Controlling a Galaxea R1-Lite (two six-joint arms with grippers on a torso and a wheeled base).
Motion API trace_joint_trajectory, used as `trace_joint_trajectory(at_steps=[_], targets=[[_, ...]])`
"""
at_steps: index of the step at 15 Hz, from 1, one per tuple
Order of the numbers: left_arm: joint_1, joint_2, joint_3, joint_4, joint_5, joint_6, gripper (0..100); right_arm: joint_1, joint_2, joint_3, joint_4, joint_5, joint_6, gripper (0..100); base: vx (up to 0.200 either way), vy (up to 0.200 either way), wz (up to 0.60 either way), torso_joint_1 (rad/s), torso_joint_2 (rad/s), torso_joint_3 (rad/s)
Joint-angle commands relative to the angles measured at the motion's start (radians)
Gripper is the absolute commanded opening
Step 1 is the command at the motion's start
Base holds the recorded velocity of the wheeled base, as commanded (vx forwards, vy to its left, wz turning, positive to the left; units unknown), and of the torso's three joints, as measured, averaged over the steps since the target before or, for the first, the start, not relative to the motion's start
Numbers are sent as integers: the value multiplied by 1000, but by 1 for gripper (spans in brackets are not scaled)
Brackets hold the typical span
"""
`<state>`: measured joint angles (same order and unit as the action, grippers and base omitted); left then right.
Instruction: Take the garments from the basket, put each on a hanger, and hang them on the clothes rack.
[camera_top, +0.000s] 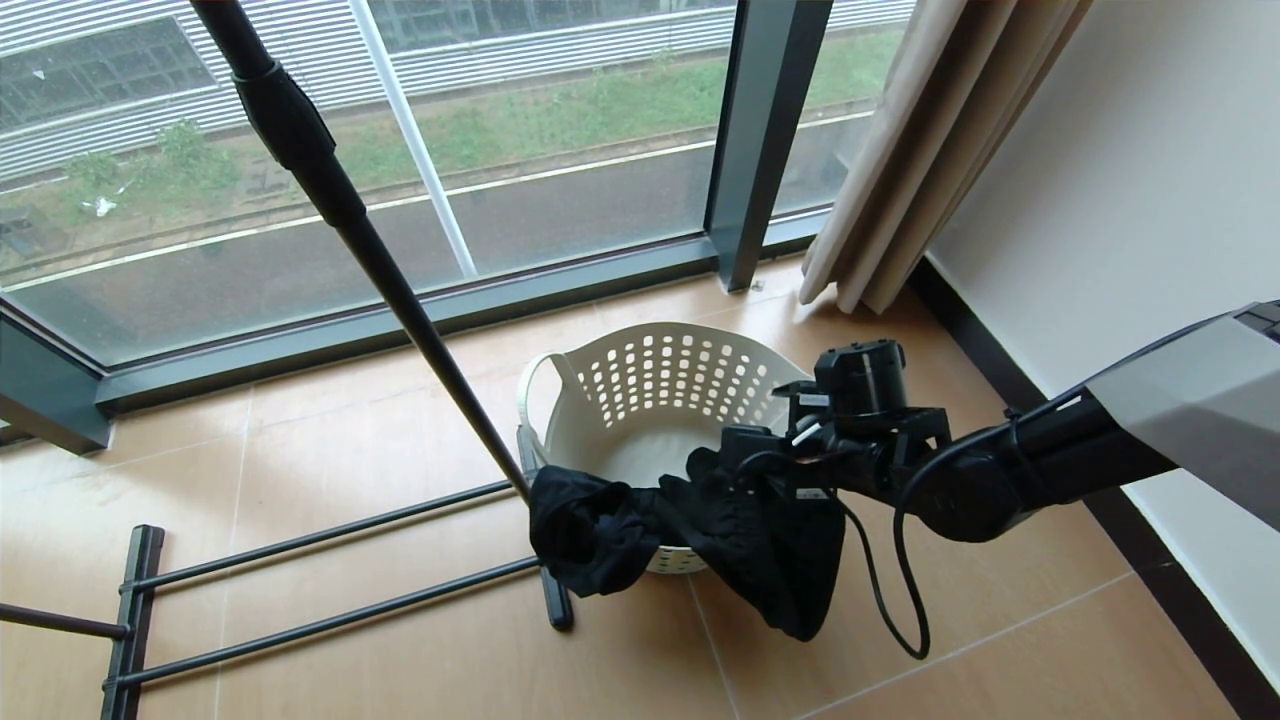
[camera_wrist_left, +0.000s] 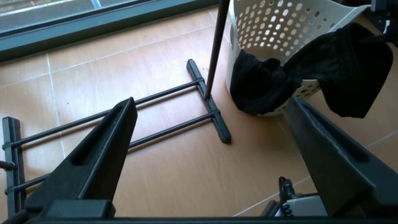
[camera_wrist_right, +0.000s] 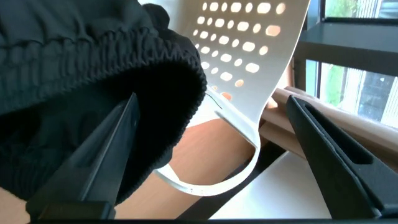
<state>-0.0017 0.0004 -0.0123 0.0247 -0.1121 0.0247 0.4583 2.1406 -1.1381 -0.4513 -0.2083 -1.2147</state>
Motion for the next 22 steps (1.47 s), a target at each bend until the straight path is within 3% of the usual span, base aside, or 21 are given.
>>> trace_joint_trajectory(at_steps=[1,10,11,17,19,20,21,22], targets=[[0,0,0,0,0,0,100,-6,25,-19,-1,-5,0,100,0,0,0,0,0,0],[0,0,0,0,2,0,100,-4,87,-91,-1,-17,0,100,0,0,0,0,0,0],[0,0,0,0,0,0,100,-6,87,-91,-1,-17,0,0,0,0,0,0,0,0],[0,0,0,0,0,1,100,-4,-2,-35,-4,-31,23,0,0,0,0,0,0,0],[0,0,0,0,0,0,100,34,-208,107,-4,-34,83,0,0,0,0,0,0,0],[0,0,0,0,0,0,100,62,-315,187,-4,-74,106,0,0,0,0,0,0,0],[0,0,0,0,0,0,100,65,-332,201,-3,-85,109,0,0,0,0,0,0,0],[0,0,0,0,0,1,100,145,-541,366,0,-180,124,0,0,0,0,0,0,0]])
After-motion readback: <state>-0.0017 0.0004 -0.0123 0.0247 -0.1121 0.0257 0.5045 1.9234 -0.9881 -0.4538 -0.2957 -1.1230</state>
